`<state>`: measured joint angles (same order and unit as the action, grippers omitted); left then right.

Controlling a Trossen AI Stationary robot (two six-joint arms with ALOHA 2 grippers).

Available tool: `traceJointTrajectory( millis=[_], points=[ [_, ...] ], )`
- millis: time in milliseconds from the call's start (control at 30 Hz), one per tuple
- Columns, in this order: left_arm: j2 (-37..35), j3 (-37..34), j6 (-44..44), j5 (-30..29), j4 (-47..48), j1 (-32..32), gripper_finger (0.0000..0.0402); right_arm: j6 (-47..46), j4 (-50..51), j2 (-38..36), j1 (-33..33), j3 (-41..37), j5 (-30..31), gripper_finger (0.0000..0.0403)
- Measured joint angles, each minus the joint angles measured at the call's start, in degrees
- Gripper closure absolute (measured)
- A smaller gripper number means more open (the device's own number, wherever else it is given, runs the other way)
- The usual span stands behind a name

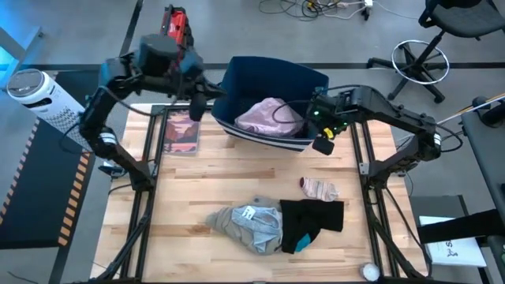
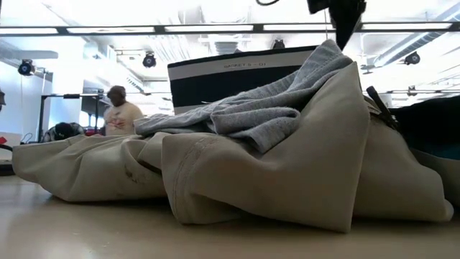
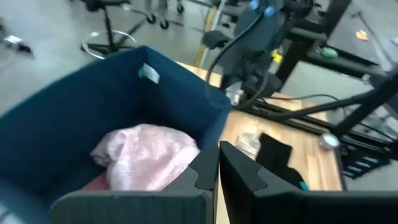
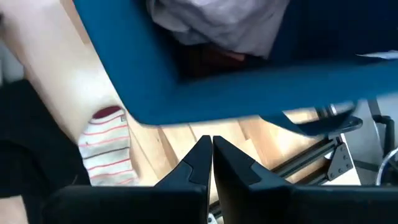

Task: Sort clothes
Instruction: Put the black underwear into the blue laundry bin

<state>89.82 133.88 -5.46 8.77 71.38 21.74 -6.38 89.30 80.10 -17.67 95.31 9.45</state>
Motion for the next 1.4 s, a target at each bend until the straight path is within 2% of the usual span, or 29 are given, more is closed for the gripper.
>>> traceJointTrajectory(
  millis=[133, 300, 367, 533, 700, 900, 1100, 1267, 1400],
  points=[
    [0.3, -0.9, 0.7, -5.1, 2.2, -0.1, 0.0402, -1.1, -1.3, -5.2, -0.2, 0.0, -1.3, 0.0403],
    [1.7, -6.2, 2.7, -5.9, 3.5, -0.2, 0.0402, -0.6, -8.7, -11.3, 0.8, 0.0, -14.9, 0.0403],
    [1.6, -8.9, 2.7, -5.9, 3.4, -0.8, 0.0402, -1.7, -9.7, -13.0, 2.3, 0.0, -17.3, 0.0403],
    [-1.4, -13.3, 1.5, -4.8, 2.1, -3.4, 0.0402, -6.5, -8.3, -15.9, 10.1, -1.1, -17.8, 0.0388],
    [-6.7, -18.4, 1.5, -4.8, -3.7, -9.6, 0.0402, -13.1, -10.4, -16.4, 19.9, -5.6, -18.8, 0.0333],
    [-13.2, -29.7, -2.7, -5.0, -9.9, -18.3, 0.0401, -17.2, -13.1, -16.2, 30.3, -13.6, -18.7, 0.0263],
    [-20.4, -45.0, -13.2, -9.2, -19.1, -24.2, 0.0401, -19.3, -19.7, -16.2, 34.4, -23.7, -19.1, 0.0224],
    [-26.5, -55.8, -20.4, -9.3, -27.6, -26.7, 0.0401, -22.5, -33.1, -15.9, 36.0, -32.9, -21.6, 0.022],
    [-30.2, -60.6, -23.6, -9.4, -30.2, -27.5, 0.0401, -24.4, -43.6, -14.6, 37.2, -39.6, -21.8, 0.0219]
  ],
)
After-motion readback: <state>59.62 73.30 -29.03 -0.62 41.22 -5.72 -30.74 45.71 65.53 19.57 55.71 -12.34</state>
